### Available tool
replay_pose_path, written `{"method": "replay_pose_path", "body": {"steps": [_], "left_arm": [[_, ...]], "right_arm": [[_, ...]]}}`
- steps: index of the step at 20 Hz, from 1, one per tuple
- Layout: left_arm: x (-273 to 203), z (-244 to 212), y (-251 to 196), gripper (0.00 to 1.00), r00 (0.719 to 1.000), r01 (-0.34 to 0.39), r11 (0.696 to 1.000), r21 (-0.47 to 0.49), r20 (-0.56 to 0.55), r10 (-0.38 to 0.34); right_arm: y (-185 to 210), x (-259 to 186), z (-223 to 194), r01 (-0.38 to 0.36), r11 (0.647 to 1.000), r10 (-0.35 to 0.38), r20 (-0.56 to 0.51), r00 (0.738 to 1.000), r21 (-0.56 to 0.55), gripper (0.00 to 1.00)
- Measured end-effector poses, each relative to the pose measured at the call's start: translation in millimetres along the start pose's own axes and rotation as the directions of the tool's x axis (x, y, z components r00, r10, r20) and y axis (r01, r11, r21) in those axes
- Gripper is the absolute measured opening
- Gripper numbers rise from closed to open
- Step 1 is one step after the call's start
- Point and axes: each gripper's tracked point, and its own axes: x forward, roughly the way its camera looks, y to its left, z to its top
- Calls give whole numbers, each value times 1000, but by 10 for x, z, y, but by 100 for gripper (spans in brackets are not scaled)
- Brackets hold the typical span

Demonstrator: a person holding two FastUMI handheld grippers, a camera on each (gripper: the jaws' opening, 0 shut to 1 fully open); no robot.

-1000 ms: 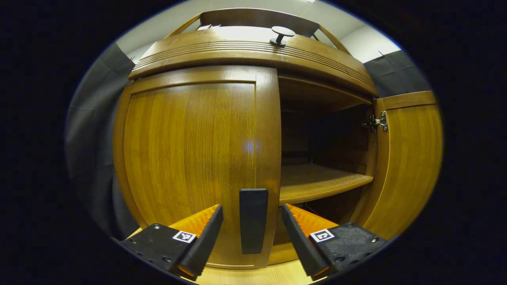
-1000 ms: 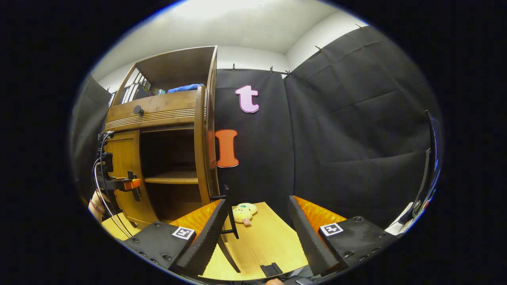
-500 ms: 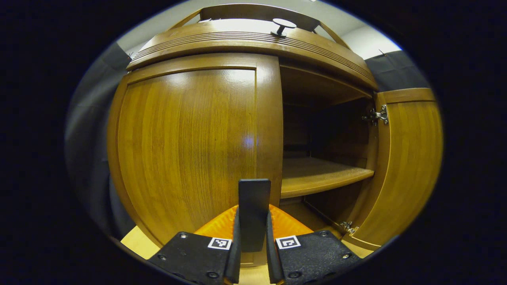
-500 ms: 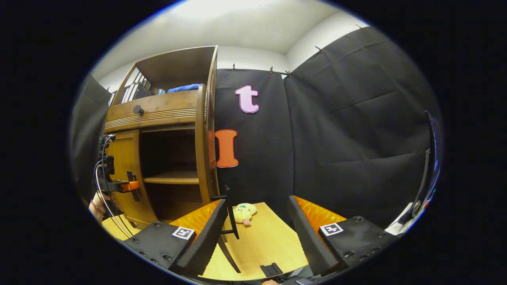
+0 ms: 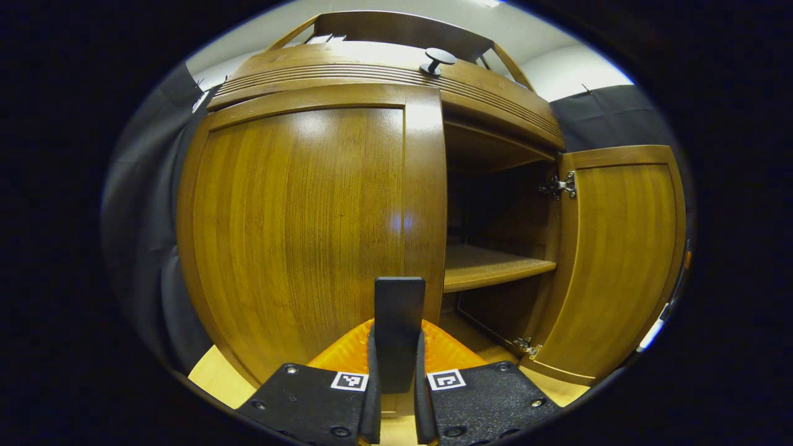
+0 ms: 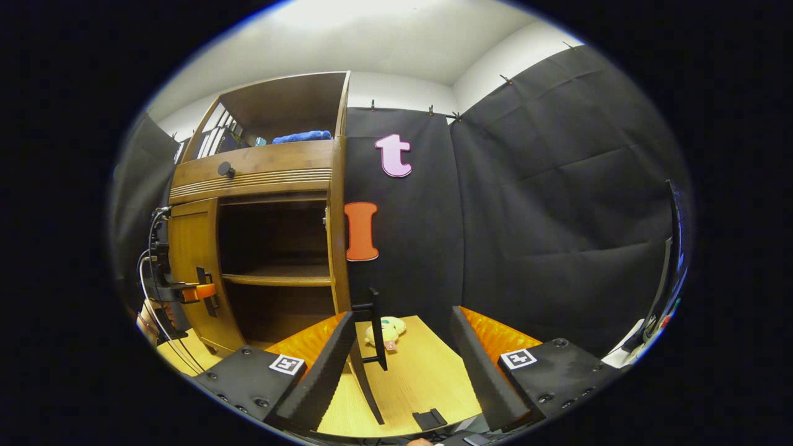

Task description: Open the right door of the double-door shoe cabinet with the right hand, and open the left door with the left hand.

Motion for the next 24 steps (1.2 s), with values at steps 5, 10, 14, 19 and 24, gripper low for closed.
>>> {"method": "replay_pose_path", "body": {"steps": [5,10,14,19,24], "left_arm": [[-34,78,-10,22,999,38,999,1,3,-38],[-304,40,26,22,999,50,999,11,0,-50],[-456,33,72,22,998,58,998,13,-2,-58],[-694,28,167,22,998,61,998,15,-4,-61],[-955,23,330,22,998,59,998,11,1,-59]], "right_arm": [[96,-75,42,-7,1000,8,4,1000,-6,99],[177,-124,69,-17,1000,17,4,1000,-7,99],[217,-169,88,-19,1000,19,6,1000,-14,99],[315,-240,116,-28,999,28,14,1000,-25,99],[444,-264,132,-44,999,44,14,999,-31,99]]}}
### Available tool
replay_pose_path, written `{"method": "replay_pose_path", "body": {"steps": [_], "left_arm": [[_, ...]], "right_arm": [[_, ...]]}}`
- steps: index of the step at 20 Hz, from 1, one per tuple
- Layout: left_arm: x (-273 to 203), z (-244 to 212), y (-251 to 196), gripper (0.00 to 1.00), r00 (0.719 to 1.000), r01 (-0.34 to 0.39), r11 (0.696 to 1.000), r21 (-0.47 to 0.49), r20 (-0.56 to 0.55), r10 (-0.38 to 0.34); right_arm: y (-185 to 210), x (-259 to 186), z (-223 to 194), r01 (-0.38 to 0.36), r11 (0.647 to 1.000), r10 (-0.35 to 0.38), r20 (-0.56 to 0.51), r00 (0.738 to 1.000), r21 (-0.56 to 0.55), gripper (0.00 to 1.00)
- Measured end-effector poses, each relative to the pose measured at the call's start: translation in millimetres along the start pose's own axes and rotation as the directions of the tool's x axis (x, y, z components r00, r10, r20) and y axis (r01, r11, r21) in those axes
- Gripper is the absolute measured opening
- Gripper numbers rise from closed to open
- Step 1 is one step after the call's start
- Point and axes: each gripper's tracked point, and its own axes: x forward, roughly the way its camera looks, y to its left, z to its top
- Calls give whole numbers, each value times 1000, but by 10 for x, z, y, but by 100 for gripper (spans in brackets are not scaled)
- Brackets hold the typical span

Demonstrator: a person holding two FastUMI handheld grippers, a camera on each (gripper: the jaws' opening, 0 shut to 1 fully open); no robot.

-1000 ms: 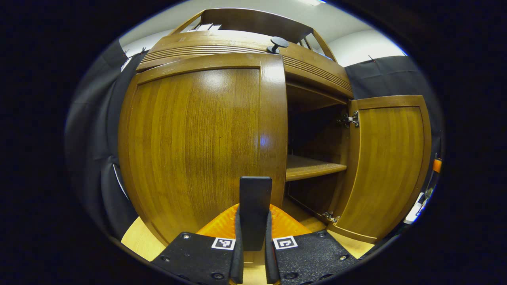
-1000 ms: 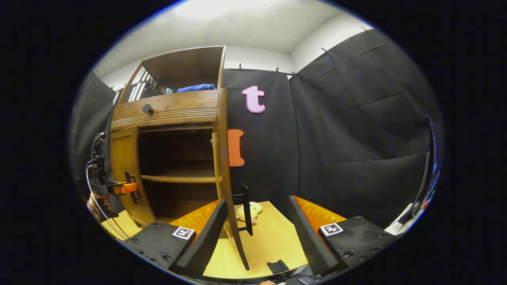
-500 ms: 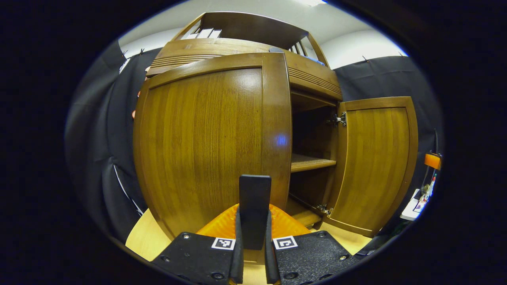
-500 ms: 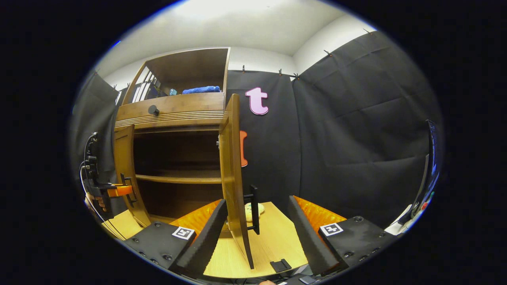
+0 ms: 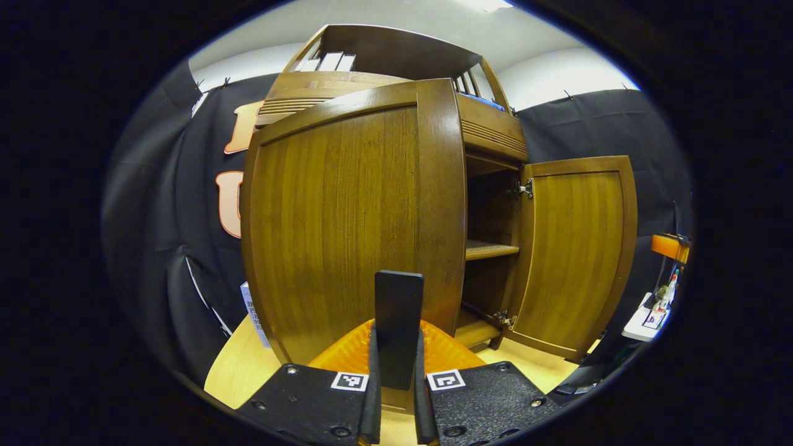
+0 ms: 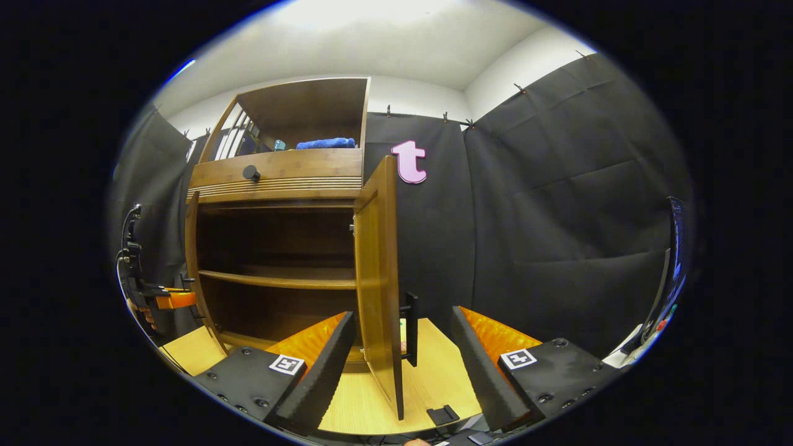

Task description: Open the right door of the double-door shoe cabinet with the right hand, and open the left door with the left hand.

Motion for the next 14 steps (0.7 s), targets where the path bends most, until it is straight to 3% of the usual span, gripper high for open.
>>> {"method": "replay_pose_path", "body": {"steps": [4,14], "left_arm": [[-150,4,104,23,1000,-11,1000,-5,6,11],[-437,-33,319,14,999,-38,999,-21,11,38]], "right_arm": [[109,-2,1,-15,1000,15,0,1000,-6,99],[204,-18,24,-32,999,32,16,999,-15,99]]}}
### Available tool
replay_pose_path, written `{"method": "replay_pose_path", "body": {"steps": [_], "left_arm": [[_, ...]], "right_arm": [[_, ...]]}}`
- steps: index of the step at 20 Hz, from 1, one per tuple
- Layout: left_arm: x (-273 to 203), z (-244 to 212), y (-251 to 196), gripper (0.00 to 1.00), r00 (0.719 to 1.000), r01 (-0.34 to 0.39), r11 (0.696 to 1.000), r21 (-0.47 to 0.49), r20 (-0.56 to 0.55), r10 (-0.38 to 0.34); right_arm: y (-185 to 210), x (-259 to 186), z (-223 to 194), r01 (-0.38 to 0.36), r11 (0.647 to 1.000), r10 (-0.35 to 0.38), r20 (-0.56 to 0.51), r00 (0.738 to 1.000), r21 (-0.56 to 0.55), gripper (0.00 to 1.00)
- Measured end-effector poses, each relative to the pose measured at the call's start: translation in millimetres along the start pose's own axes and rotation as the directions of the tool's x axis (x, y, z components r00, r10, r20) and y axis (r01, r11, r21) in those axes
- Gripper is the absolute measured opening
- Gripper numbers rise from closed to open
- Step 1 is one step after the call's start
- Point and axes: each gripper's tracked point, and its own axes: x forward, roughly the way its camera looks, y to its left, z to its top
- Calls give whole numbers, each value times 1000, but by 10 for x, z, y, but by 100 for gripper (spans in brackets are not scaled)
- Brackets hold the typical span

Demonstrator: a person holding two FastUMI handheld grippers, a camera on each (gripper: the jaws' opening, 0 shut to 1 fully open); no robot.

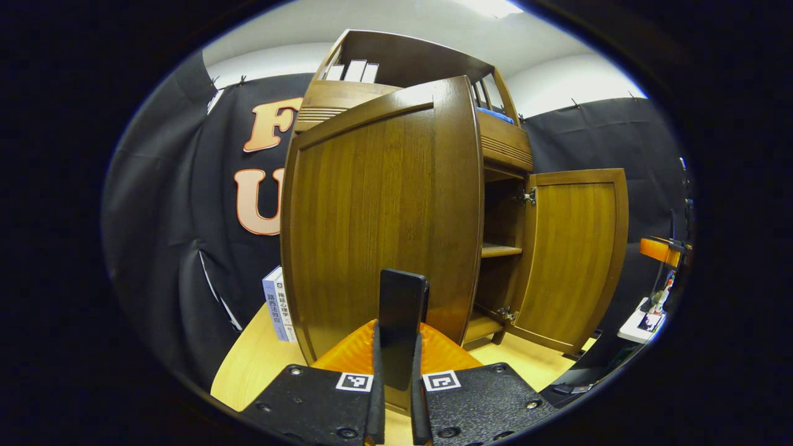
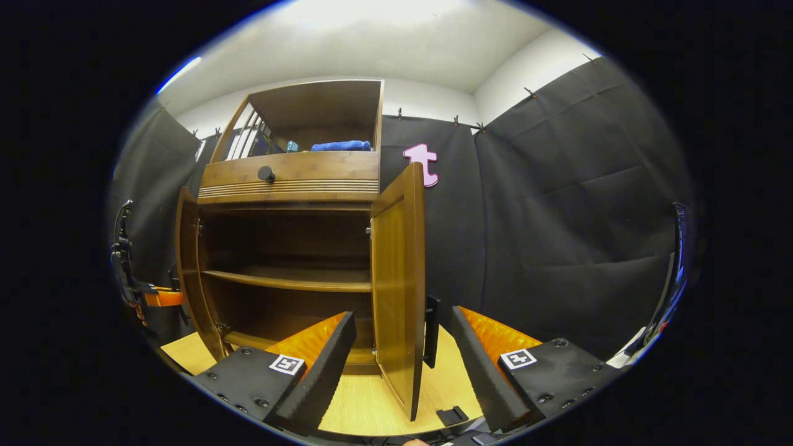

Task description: Open the right door of the double-door shoe cabinet with the right hand, and open the left door with the left hand.

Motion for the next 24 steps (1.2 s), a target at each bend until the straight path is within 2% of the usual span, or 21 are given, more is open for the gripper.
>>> {"method": "replay_pose_path", "body": {"steps": [2,10,16,18,19,20,23,24], "left_arm": [[-74,5,88,16,1000,-20,1000,7,3,20],[-333,-17,434,13,995,-103,994,20,6,103],[-527,-4,806,7,981,-195,980,49,10,195],[-548,-8,897,4,978,-208,977,50,9,207],[-557,0,950,5,977,-214,976,40,5,214],[-575,-4,994,4,976,-216,976,33,2,216],[-634,-2,1147,4,974,-227,974,20,9,226],[-632,-2,1159,3,976,-220,976,5,11,220]], "right_arm": [[17,-2,0,-5,1000,5,0,1000,0,99],[96,66,36,-31,1000,31,1,1000,0,99],[191,95,15,-53,999,53,0,999,3,99],[233,120,13,-57,998,57,-1,998,4,99],[251,128,8,-59,998,59,-2,998,4,92],[284,133,3,-64,998,64,-3,998,4,99],[367,135,-20,-82,997,82,-12,997,0,99],[382,136,-19,-83,997,83,-15,996,-4,93]]}}
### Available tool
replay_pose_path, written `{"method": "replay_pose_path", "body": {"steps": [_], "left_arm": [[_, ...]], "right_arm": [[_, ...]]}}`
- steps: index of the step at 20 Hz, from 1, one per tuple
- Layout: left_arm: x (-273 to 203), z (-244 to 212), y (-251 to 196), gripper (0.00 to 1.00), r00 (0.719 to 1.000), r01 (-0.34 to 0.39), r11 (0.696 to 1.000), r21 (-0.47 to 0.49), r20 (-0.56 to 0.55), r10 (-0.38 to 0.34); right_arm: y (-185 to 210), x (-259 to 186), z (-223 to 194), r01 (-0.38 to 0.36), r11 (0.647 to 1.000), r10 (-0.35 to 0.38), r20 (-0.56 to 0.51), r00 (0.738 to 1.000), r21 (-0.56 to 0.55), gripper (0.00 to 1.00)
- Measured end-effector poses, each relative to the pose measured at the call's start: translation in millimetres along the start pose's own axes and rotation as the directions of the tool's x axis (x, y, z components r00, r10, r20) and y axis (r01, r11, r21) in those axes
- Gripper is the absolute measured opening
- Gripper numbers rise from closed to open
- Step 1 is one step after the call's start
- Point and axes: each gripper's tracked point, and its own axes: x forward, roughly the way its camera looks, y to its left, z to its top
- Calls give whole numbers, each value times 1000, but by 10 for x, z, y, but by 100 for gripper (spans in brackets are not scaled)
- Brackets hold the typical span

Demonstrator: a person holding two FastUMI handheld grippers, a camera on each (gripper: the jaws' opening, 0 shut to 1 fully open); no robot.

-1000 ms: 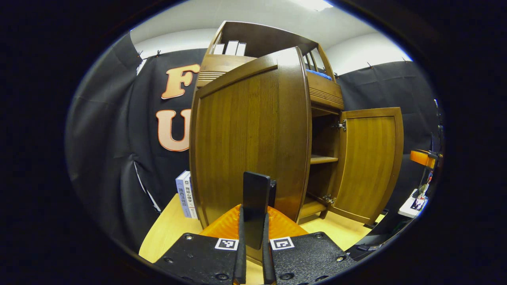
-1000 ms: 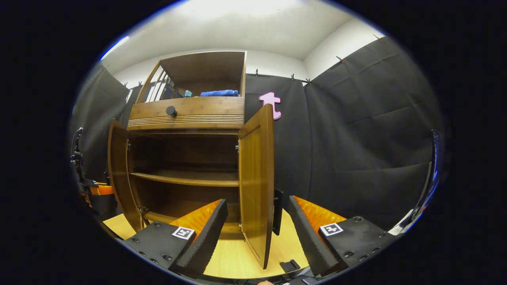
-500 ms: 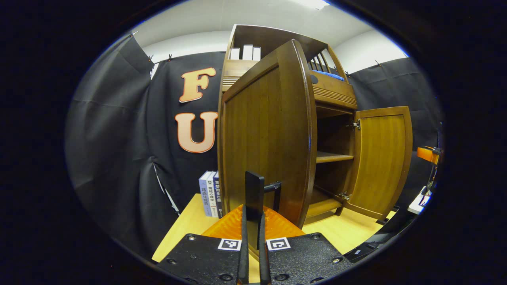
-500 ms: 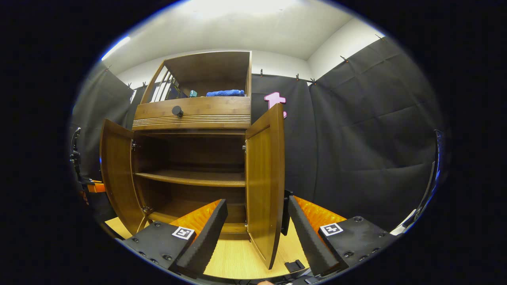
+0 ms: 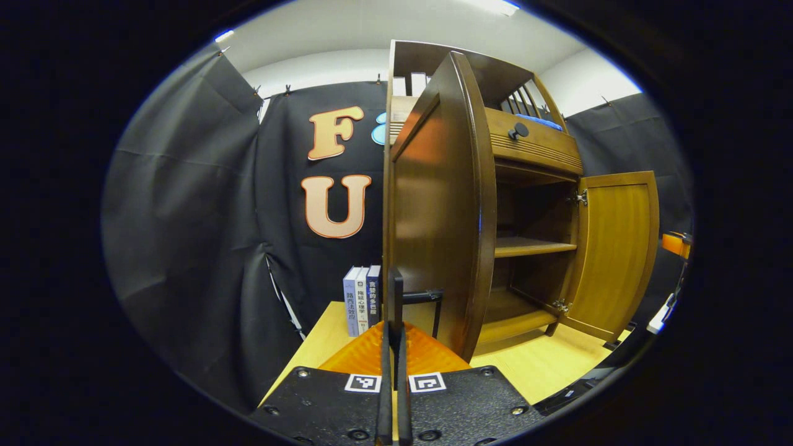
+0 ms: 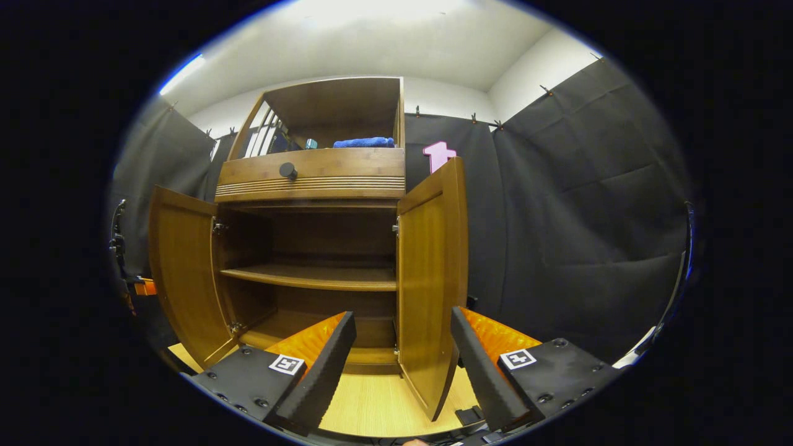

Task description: Open the right door of the double-door shoe cabinet with the right hand, and open the left door with the left hand.

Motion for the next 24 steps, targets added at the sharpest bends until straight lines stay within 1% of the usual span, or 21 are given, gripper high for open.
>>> {"method": "replay_pose_path", "body": {"steps": [1,2,3,4,11,12,14,16,18,20,21,22,24], "left_arm": [[8,2,-14,3,1000,8,1000,-20,0,-8],[-4,11,-19,5,1000,12,1000,-25,-1,-13],[-4,-5,1,3,1000,13,1000,-18,-3,-13],[-7,-11,22,3,1000,10,1000,-10,-4,-10],[-229,-76,59,3,999,15,1000,-13,-29,-15],[-272,-70,67,3,1000,10,1000,-12,-29,-10],[-367,-14,201,3,999,-43,999,14,-15,44],[-470,81,235,3,998,-69,997,32,9,68],[-541,164,195,0,997,-72,997,28,25,71],[-578,245,187,0,996,-83,996,12,34,83],[-638,268,169,5,996,-88,996,0,35,88],[-665,295,130,0,996,-86,996,-14,33,86],[-695,317,38,0,997,-72,997,-29,28,73]], "right_arm": [[16,-1,3,-1,1000,1,-3,1000,-2,99],[32,19,2,-2,1000,2,-4,1000,-3,98],[50,11,0,-4,1000,4,-4,1000,-4,93],[67,15,2,-6,1000,6,-3,1000,-6,92],[87,36,-20,-10,1000,10,-10,1000,-2,92],[83,43,-20,-10,1000,9,-11,1000,-1,92],[91,46,-22,-12,1000,12,-13,1000,1,92],[94,36,-22,-15,1000,15,-14,1000,2,92],[78,18,-18,-14,1000,14,-13,1000,3,92],[49,27,-16,-10,1000,10,-13,1000,6,92],[39,23,-17,-10,1000,10,-15,1000,8,92],[36,16,-17,-10,1000,10,-17,1000,10,92],[17,9,-7,-10,1000,11,-22,1000,11,92]]}}
